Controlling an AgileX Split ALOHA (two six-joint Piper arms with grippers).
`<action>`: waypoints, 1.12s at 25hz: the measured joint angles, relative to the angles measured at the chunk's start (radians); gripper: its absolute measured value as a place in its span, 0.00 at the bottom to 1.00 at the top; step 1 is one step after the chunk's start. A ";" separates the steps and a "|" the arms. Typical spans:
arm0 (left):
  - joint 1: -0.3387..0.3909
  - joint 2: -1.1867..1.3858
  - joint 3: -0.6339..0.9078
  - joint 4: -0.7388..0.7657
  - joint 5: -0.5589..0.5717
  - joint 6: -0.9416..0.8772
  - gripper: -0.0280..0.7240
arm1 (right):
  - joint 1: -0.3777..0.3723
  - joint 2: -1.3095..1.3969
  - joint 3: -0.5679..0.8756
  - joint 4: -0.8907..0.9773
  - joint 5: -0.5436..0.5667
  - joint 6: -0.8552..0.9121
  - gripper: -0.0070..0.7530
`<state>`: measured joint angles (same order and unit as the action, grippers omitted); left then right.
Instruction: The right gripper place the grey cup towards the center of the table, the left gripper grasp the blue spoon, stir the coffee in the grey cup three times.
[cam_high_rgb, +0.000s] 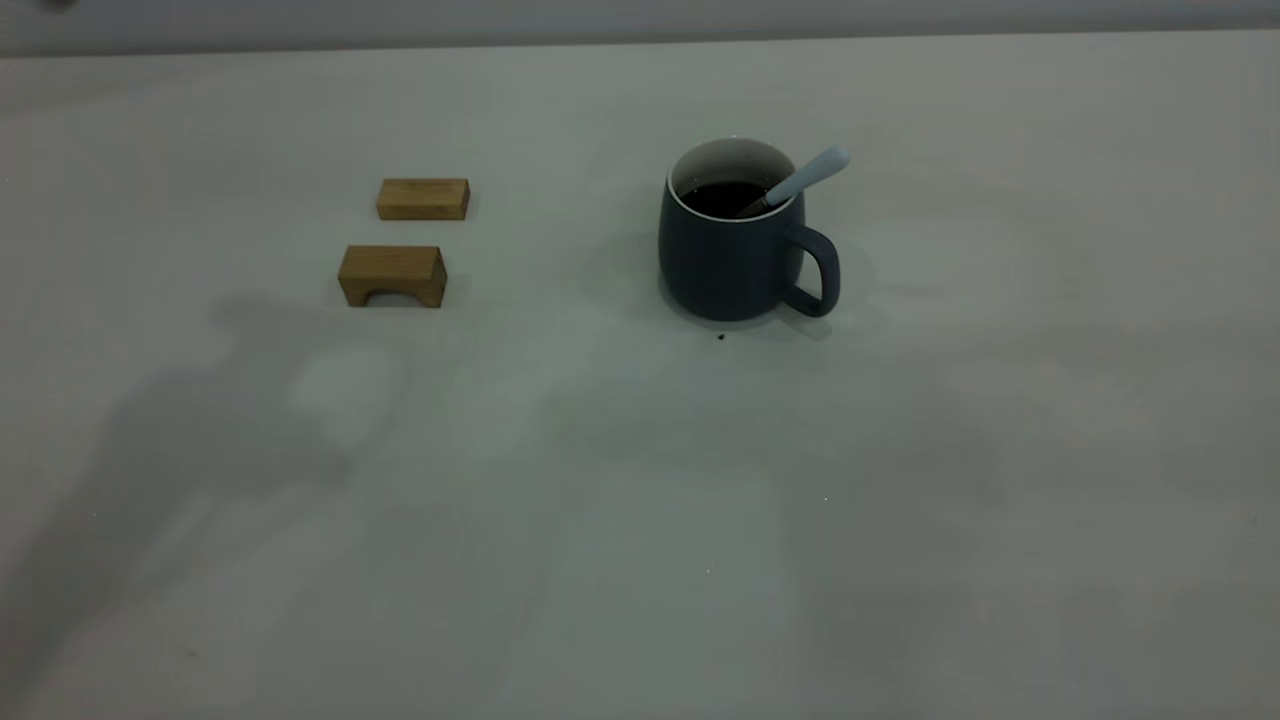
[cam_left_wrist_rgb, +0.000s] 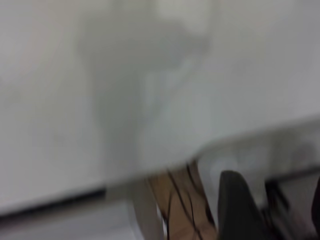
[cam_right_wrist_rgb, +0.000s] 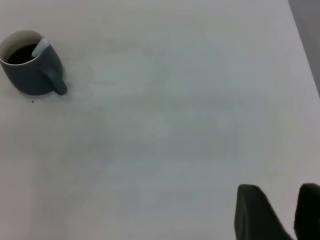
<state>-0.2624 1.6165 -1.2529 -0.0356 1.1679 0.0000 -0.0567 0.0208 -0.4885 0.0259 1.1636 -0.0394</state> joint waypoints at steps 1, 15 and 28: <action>0.000 -0.043 0.068 0.000 0.000 0.000 0.61 | 0.000 0.000 0.000 0.000 0.000 0.000 0.32; 0.214 -0.925 0.673 -0.017 -0.115 0.032 0.61 | 0.000 0.000 0.000 0.000 0.000 0.000 0.32; 0.264 -1.546 0.766 -0.019 -0.052 0.044 0.61 | 0.000 0.000 0.000 0.000 0.000 0.000 0.32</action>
<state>0.0020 0.0706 -0.4866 -0.0545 1.1164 0.0436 -0.0567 0.0208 -0.4885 0.0259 1.1636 -0.0394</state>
